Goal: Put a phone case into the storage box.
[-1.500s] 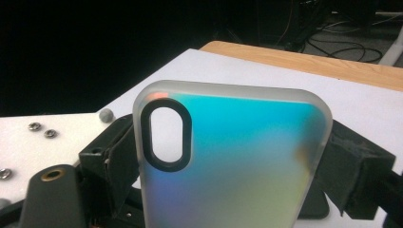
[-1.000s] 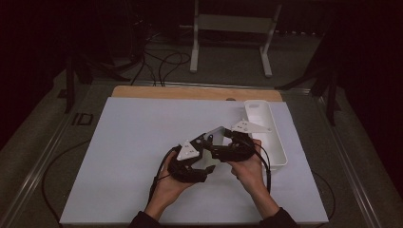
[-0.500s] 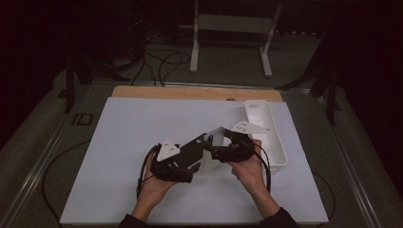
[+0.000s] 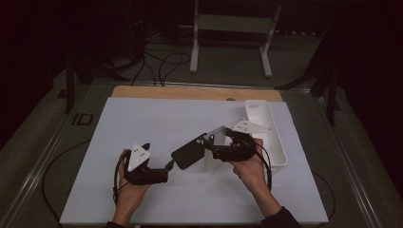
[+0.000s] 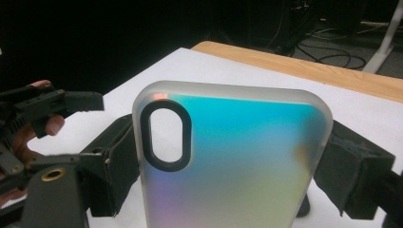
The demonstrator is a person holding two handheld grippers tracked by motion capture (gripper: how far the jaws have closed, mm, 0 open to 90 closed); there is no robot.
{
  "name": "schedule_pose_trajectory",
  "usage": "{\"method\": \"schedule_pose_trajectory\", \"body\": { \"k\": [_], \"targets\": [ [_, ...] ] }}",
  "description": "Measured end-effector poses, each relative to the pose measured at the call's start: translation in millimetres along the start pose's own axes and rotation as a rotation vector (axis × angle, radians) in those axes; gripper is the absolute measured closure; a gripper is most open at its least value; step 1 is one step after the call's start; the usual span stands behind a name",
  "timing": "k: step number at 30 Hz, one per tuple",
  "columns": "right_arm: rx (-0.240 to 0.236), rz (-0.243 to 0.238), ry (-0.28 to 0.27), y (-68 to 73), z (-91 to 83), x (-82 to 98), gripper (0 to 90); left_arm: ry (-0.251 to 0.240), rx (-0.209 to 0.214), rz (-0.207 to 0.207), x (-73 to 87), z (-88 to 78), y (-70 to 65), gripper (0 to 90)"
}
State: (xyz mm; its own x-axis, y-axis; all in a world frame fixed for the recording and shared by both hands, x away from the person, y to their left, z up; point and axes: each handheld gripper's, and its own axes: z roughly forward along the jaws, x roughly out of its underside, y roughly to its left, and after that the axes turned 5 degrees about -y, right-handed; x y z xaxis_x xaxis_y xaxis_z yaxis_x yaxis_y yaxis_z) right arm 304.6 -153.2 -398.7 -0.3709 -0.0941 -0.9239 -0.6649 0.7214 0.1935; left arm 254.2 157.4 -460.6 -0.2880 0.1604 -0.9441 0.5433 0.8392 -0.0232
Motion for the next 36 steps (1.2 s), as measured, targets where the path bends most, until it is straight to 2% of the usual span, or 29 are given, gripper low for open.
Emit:
{"method": "schedule_pose_trajectory", "body": {
  "k": [4, 7, 14, 23, 28, 31, 36],
  "targets": [
    [-0.005, -0.016, 0.007, 0.0, -0.1, 0.0, 16.7, -0.019, -0.043, -0.011, 11.9, -12.8, 11.8, 0.8],
    [-0.003, -0.019, 0.005, -0.2, -0.8, -0.5, 16.6, -0.004, -0.084, 0.004, 21.8, -21.3, 18.5, 0.8],
    [0.007, -0.027, -0.008, -3.2, -2.0, -4.3, 16.6, 0.007, -0.135, -0.002, 37.8, -36.1, 31.1, 0.8],
    [0.029, -0.019, -0.036, -14.1, -3.2, -15.3, 16.6, 0.006, -0.170, -0.016, 42.7, -38.3, 37.6, 0.8],
    [0.048, -0.004, -0.060, -22.6, -5.3, -22.7, 16.6, 0.003, -0.174, -0.021, 43.8, -39.0, 39.0, 0.8],
    [0.034, 0.009, -0.072, -28.6, -5.6, -27.1, 16.6, 0.004, -0.176, -0.022, 44.6, -38.7, 39.1, 0.8],
    [0.051, -0.012, -0.079, -34.0, -4.4, -35.0, 16.6, 0.003, -0.177, -0.021, 44.5, -38.8, 38.5, 0.8]
  ]
}}
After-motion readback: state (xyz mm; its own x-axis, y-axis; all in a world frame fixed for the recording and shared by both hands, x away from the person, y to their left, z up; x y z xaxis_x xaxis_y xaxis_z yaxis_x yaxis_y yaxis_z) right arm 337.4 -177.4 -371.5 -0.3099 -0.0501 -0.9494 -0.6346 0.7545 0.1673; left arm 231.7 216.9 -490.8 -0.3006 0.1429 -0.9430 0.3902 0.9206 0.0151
